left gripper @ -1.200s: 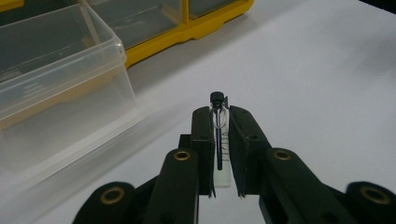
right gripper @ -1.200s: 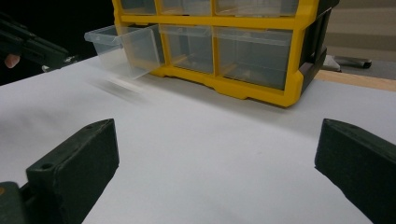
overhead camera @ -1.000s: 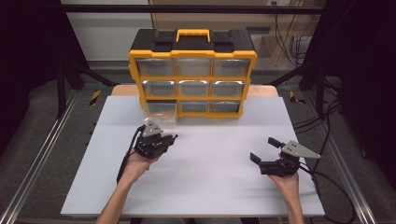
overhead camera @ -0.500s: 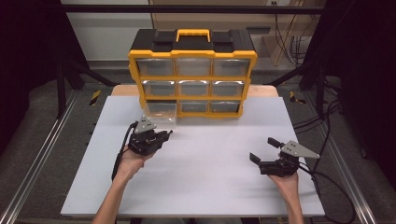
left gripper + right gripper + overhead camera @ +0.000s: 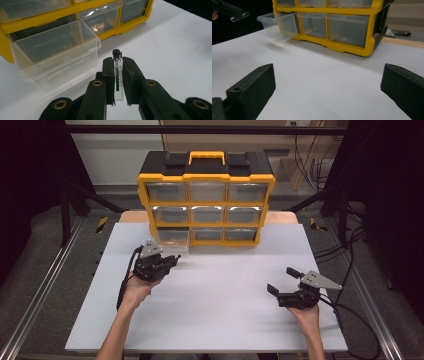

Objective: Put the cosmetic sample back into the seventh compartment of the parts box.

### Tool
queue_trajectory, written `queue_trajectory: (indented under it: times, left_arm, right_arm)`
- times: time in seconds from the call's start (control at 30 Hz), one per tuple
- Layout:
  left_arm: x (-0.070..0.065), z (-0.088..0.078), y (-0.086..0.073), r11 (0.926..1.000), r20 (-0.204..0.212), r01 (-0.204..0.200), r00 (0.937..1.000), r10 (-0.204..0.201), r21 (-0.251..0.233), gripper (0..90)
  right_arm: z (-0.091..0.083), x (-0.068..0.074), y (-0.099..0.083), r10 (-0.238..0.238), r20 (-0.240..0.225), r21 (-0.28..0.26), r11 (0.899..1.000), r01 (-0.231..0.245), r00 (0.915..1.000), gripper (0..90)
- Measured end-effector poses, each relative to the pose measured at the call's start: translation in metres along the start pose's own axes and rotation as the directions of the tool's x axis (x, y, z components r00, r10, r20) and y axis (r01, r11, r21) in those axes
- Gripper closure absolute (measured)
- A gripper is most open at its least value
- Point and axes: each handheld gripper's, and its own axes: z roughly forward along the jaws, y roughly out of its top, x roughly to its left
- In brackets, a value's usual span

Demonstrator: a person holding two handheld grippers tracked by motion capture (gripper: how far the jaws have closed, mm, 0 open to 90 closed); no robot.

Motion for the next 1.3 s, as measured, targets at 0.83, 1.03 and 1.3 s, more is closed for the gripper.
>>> queue_trajectory:
  times: [0.83, 1.03, 1.3]
  left_arm:
    - [0.016, 0.01, 0.016, 1.0, -0.027, 0.005, 0.9996, -0.005, 0.003, 79.6]
    - [0.021, 0.011, 0.024, 1.0, -0.037, -0.004, 0.9993, 0.005, 0.007, 79.6]
    - [0.028, 0.014, 0.036, 0.9998, -0.052, -0.015, 0.9985, 0.015, 0.014, 79.6]
  right_arm:
    - [0.0, 0.0, 0.0, -0.002, 0.004, 0.004, 1.0, 0.002, 1.0, 0.4]
    - [0.0, 0.0, 0.0, 0.0, 0.003, 0.005, 1.0, 0.0, 1.0, 0.4]
    - [0.001, 0.0, 0.0, -0.002, 0.003, 0.005, 1.0, 0.002, 1.0, 0.4]
